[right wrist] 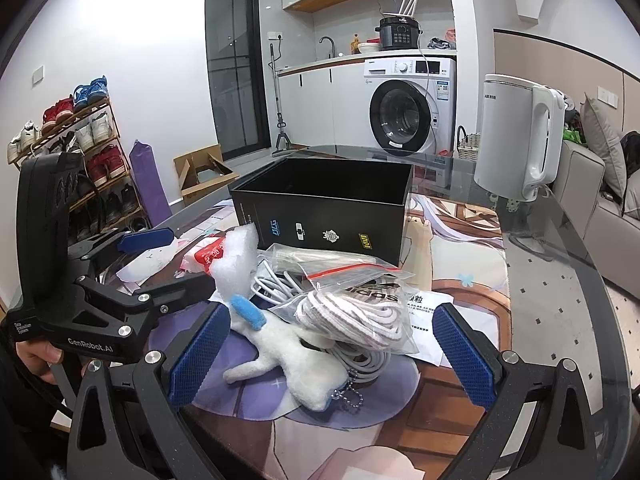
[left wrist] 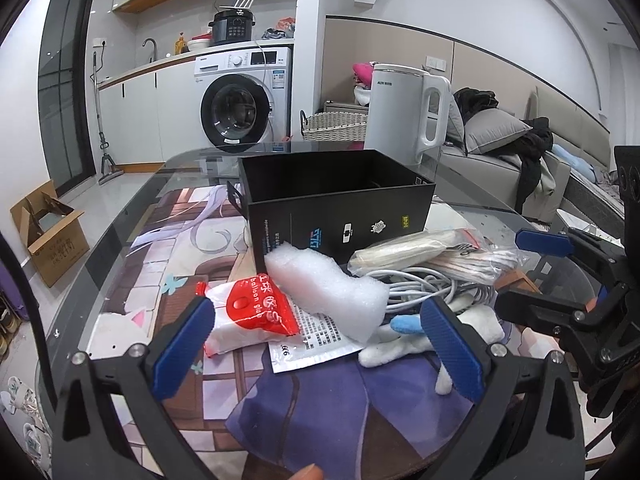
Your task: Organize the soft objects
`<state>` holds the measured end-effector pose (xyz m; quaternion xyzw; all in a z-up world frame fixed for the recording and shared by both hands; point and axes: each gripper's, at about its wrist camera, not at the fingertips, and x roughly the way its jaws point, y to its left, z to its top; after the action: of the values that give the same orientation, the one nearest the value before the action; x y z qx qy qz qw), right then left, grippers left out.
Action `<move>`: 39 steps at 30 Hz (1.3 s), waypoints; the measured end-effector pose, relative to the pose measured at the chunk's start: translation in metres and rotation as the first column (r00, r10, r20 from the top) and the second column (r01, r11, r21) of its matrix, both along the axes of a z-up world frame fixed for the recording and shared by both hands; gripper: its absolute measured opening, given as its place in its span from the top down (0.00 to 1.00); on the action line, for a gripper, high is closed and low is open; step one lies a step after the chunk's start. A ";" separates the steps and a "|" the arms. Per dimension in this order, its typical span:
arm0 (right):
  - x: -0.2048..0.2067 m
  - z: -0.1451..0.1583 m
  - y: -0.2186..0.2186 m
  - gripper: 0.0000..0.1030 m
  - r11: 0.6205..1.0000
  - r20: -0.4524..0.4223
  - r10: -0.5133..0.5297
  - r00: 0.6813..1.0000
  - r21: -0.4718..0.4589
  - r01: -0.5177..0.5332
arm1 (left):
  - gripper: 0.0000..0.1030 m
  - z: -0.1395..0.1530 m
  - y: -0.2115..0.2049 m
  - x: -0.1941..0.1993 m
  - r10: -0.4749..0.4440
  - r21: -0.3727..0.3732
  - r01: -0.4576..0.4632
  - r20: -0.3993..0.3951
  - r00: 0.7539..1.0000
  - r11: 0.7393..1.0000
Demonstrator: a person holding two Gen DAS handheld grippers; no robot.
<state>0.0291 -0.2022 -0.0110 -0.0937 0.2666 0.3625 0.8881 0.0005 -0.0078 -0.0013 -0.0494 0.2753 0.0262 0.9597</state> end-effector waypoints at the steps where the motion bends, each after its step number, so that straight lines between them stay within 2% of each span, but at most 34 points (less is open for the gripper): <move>1: 0.000 0.000 0.000 0.00 1.000 0.000 -0.001 1.000 0.000 0.001 | 0.00 0.000 0.001 0.000 0.002 -0.006 -0.002 0.002 1.000 1.000; 11: 0.000 0.000 -0.001 0.00 1.000 0.013 -0.010 1.000 0.006 0.010 | 0.00 -0.002 0.007 0.003 0.017 -0.013 -0.017 0.003 1.000 1.000; 21: 0.005 -0.002 0.000 0.00 1.000 -0.026 0.002 1.000 0.001 -0.002 | 0.00 -0.001 0.008 0.003 0.027 0.009 -0.027 0.014 1.000 1.000; 26: 0.007 -0.002 -0.001 0.00 1.000 -0.035 0.001 0.999 0.002 0.000 | 0.00 -0.001 0.010 0.004 0.017 -0.001 -0.017 0.000 1.000 1.000; 32: 0.010 -0.001 -0.003 0.00 1.000 -0.049 -0.001 0.999 0.010 0.001 | 0.00 -0.003 0.005 0.006 -0.043 -0.005 0.043 -0.035 0.998 0.999; 39: 0.014 0.000 -0.006 0.00 1.000 -0.055 -0.016 0.998 0.004 0.016 | 0.00 -0.001 0.007 0.004 -0.026 0.006 0.026 -0.026 0.999 1.000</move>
<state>0.0433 -0.2080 -0.0111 -0.0795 0.2910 0.3583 0.8835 0.0048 -0.0013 -0.0028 -0.0427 0.2882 0.0153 0.9565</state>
